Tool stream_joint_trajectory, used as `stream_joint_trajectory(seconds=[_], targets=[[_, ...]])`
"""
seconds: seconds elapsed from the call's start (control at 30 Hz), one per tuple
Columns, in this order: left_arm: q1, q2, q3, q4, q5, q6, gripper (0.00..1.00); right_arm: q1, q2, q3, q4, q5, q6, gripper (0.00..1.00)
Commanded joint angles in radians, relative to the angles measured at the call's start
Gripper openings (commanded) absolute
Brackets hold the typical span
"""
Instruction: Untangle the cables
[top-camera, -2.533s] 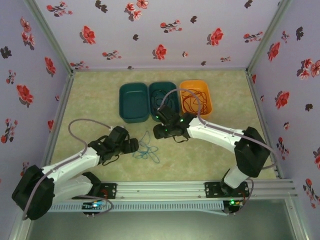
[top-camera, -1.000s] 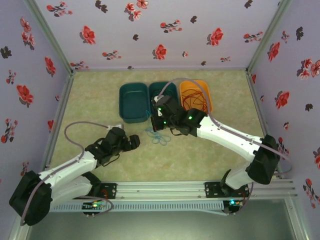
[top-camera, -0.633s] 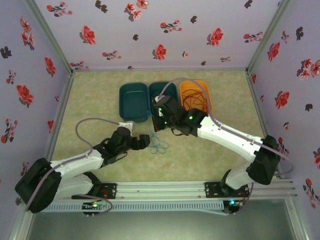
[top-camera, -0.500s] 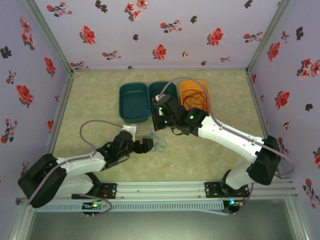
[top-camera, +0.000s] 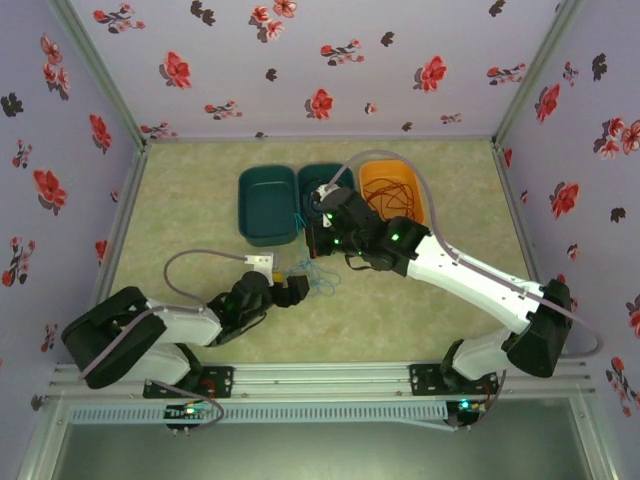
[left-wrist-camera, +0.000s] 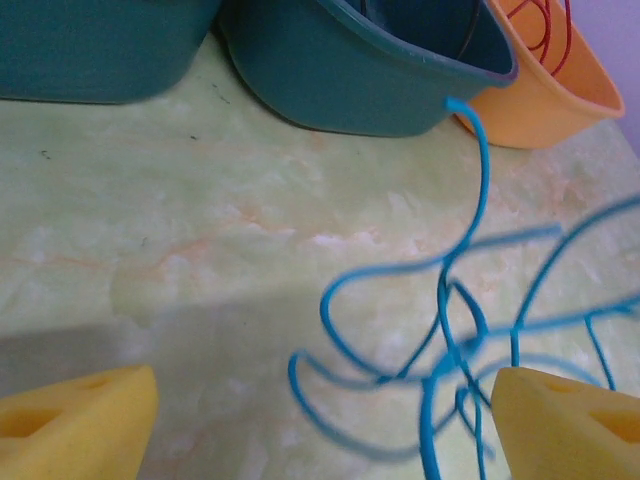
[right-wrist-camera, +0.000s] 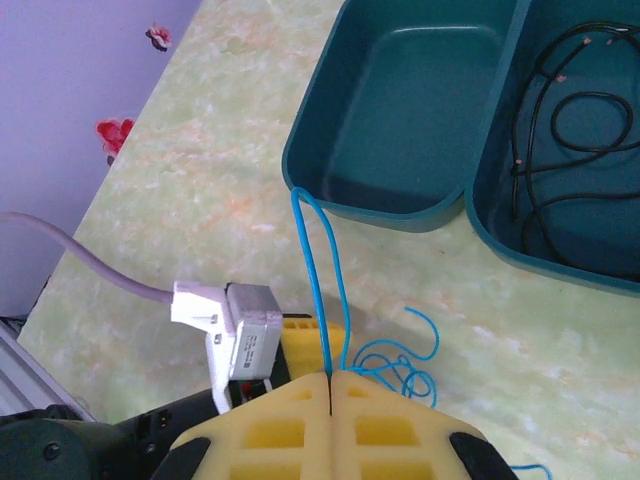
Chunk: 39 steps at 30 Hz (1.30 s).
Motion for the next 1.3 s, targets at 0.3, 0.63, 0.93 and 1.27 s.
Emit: stream_joint_trajectory(seconds=[0.3, 0.63, 0.93, 1.27], targets=[[-0.006, 0.18, 0.026, 0.225, -0.015, -0.109, 0.72, 0.025, -0.03, 0.045, 0.022, 0.004, 0.0, 0.0], [0.002, 0.122, 0.018, -0.04, -0.206, -0.268, 0.27, 0.026, -0.153, 0.043, -0.044, 0.126, -0.047, 0.0], [0.006, -0.132, 0.016, -0.475, -0.352, -0.29, 0.21, 0.022, -0.262, 0.09, -0.176, 0.347, -0.131, 0.0], [0.046, -0.43, -0.056, -0.825, -0.427, -0.378, 0.21, 0.009, -0.351, 0.188, -0.263, 0.565, -0.25, 0.0]])
